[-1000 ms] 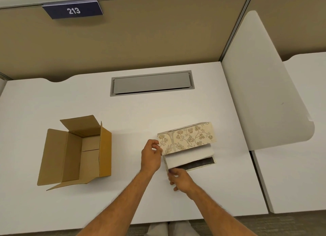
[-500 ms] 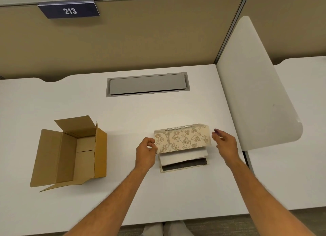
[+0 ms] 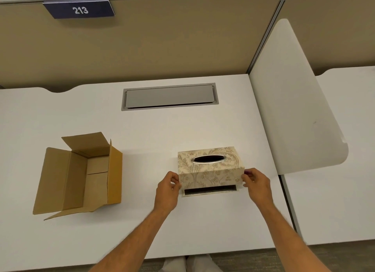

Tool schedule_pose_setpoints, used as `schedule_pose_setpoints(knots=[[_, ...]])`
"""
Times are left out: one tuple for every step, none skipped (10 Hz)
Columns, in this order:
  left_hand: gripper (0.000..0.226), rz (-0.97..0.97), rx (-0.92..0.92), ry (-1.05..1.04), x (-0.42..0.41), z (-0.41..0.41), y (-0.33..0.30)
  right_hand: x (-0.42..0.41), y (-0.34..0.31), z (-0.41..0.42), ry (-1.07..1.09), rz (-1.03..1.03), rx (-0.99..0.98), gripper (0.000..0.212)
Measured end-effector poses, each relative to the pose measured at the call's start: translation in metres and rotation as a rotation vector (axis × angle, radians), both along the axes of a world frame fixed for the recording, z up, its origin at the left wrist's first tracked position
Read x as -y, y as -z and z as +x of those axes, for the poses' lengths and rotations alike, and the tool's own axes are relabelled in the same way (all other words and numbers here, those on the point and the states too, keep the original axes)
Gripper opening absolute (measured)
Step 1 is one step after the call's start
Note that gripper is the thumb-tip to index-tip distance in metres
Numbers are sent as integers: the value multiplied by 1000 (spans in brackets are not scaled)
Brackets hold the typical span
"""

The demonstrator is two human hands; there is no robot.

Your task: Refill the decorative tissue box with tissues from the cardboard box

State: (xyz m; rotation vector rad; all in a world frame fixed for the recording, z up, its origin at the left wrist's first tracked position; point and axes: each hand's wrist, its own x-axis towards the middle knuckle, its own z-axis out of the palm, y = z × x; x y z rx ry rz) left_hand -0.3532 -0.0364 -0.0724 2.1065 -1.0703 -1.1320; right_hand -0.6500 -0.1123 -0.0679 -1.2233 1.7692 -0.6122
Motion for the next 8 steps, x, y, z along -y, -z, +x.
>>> schedule_pose_setpoints(knots=[[23,19,20,30,-9,1,8,-16,9,-6,-4,28,12,13],[25,46,48,42,-15,0,16,-28,17,-6,8,59,28,16],[26,44,62,51,-17,-2,24,-34,25,-5,26,73,47,12],[27,55,55,47,-20,-5,29,-38,31,-4,39,101,44,11],[25,52,43,47,-21,-6,31,-40,34,-4,59,137,45,12],[23,62,15,64,-20,-2,28,-37,33,-5,65,189,61,18],[28,75,-7,94,-13,11,11,-27,17,-6,55,248,76,27],[26,21,-17,65,5,25,-26,-10,-15,-1,78,174,34,24]])
